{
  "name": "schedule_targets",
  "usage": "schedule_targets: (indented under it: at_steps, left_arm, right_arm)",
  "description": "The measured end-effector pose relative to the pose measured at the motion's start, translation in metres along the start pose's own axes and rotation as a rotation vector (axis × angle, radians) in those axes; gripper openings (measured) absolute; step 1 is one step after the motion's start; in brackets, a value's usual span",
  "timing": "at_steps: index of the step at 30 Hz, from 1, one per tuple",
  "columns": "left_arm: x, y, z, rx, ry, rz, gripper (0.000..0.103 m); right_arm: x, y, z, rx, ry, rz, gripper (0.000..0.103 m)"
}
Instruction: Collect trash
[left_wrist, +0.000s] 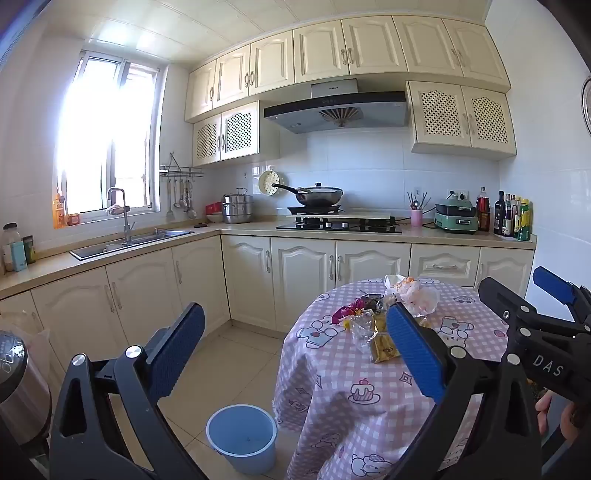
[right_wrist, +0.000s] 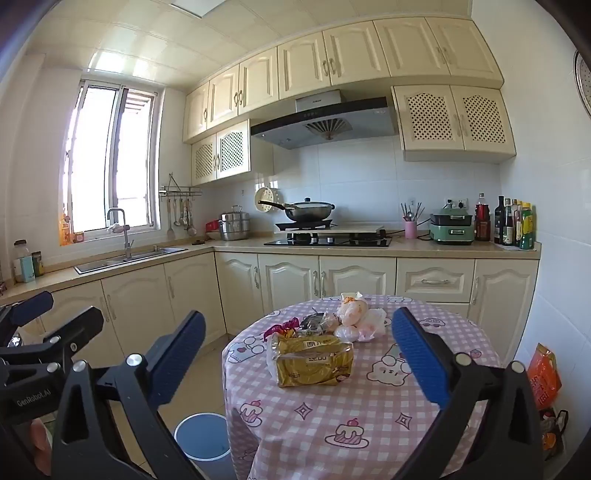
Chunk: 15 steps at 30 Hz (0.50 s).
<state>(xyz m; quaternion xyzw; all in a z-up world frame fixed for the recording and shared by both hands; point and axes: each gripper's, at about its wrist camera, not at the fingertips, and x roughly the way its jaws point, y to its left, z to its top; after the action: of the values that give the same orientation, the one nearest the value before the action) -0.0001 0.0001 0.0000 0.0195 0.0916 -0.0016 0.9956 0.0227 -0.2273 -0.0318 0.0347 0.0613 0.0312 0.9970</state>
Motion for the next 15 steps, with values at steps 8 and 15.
schedule_targets:
  at_steps: [8,15]
  left_arm:
    - [0.0004,-0.0009,0.0002,0.002,0.004,-0.001,0.096]
    - [-0.0003,-0.0004,0.0002,-0.002,0.005,0.0,0.096]
  right_arm:
    - [0.0005,0.0013,0.0014,-0.004,0.006,-0.001,0.099]
    - [0.0009,0.006,-0.0005,-0.003,0.008,0.001,0.099]
